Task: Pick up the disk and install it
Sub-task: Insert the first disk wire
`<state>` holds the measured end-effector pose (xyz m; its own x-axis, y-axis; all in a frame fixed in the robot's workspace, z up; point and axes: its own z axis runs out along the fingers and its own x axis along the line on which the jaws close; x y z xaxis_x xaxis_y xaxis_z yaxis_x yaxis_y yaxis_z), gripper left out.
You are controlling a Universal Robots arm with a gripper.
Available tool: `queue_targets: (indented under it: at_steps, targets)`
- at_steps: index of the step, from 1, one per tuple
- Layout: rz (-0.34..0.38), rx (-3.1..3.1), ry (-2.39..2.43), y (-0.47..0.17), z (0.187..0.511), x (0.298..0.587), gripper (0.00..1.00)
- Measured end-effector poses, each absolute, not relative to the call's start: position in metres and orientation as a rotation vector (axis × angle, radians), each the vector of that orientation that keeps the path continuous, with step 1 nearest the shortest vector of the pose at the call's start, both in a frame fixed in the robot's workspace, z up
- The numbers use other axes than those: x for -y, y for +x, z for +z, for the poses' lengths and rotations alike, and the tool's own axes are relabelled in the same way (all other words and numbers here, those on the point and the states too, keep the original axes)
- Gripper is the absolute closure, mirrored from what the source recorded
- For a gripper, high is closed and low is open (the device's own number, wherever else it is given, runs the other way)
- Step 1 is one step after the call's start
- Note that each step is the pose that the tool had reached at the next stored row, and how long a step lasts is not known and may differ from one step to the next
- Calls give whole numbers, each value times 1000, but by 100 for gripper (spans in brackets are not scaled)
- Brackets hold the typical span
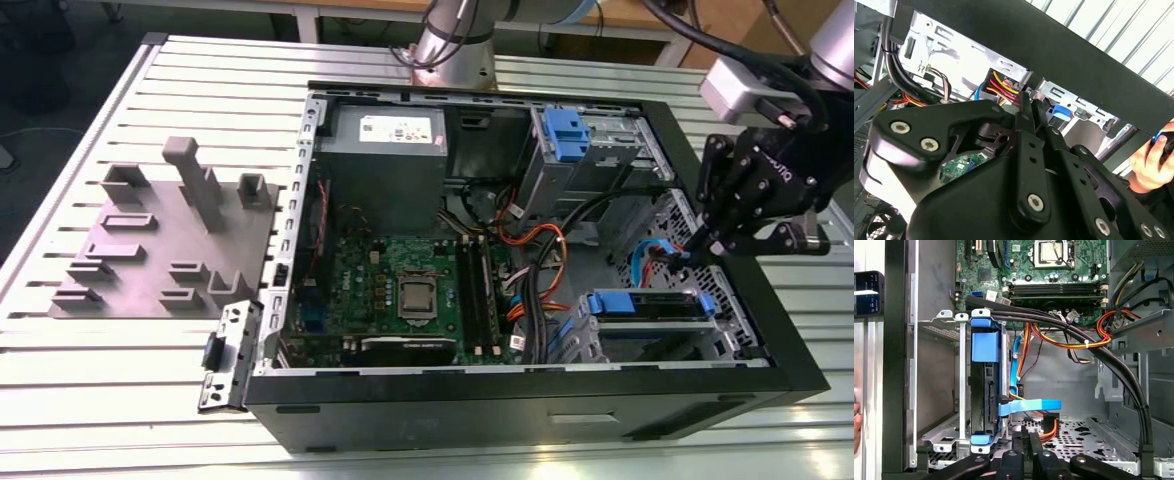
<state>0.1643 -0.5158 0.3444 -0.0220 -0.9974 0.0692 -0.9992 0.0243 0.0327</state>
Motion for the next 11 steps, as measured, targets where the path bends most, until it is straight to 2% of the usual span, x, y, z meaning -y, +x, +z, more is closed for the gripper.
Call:
queue_targets:
  at_steps: [11]
  targets:
    - [54,2200,2150,155,351,517,83]
